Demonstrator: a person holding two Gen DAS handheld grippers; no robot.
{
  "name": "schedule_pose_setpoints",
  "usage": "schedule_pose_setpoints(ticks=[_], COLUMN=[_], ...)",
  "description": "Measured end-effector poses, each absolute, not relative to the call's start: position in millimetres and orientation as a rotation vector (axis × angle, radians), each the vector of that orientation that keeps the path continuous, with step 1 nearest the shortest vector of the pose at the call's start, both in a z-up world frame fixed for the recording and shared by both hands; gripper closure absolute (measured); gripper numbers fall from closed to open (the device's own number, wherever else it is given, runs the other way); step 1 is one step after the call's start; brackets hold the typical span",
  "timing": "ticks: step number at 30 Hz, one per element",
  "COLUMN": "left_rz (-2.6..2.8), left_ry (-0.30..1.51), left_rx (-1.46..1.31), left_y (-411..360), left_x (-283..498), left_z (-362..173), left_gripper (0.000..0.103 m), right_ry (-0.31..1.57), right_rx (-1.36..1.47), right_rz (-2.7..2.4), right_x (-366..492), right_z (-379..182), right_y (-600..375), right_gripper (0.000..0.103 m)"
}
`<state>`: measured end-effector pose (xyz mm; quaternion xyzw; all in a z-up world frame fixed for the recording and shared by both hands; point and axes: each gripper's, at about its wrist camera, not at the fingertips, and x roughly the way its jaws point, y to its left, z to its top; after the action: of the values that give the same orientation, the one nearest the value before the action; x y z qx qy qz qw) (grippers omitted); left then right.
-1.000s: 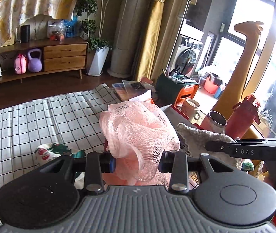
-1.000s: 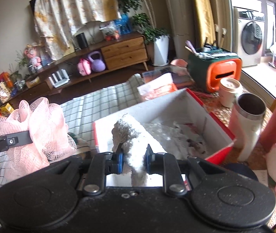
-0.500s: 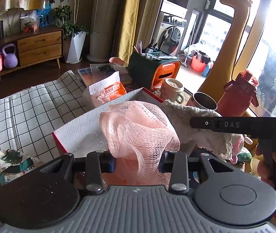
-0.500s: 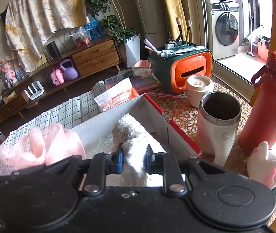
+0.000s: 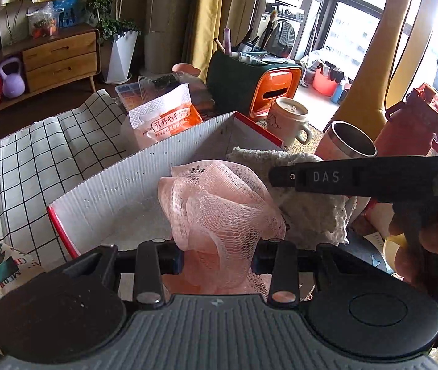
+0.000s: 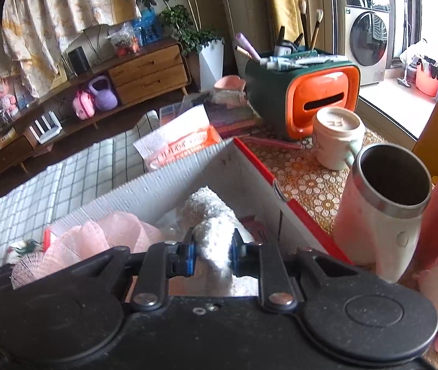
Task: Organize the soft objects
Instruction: 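Open both tools to drop the bath puff and cloth into the box, then withdraw both tools from the box and move them over the tote bag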
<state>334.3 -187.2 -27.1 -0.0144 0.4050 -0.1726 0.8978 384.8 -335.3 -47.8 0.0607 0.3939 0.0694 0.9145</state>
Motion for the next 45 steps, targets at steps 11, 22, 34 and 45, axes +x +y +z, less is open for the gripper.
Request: schedule_pose_setpoints(ticks=[11, 22, 34, 45], left_rz=[-0.358, -0.355, -0.357, -0.377], left_ry=[0.896, 0.964, 0.913, 0.870], left_rx=[0.003, 0.011, -0.031, -0.077], left_y=[-198, -200, -191, -168], left_x=[348, 352, 337, 308], left_z=[-62, -81, -60, -31], left_gripper=[0.066, 0.050, 0.031, 0.031], right_ry=[0.871, 0.908, 0.861, 0.826], right_rx=[0.110, 0.103, 0.096, 0.124], right_rz=[0.139, 0.139, 0.145, 0.214], right_x=[392, 387, 368, 339], right_z=[-81, -86, -59, -30], right_y=[-334, -332, -335, -336], right_gripper=[0.077, 0.059, 0.036, 0.016])
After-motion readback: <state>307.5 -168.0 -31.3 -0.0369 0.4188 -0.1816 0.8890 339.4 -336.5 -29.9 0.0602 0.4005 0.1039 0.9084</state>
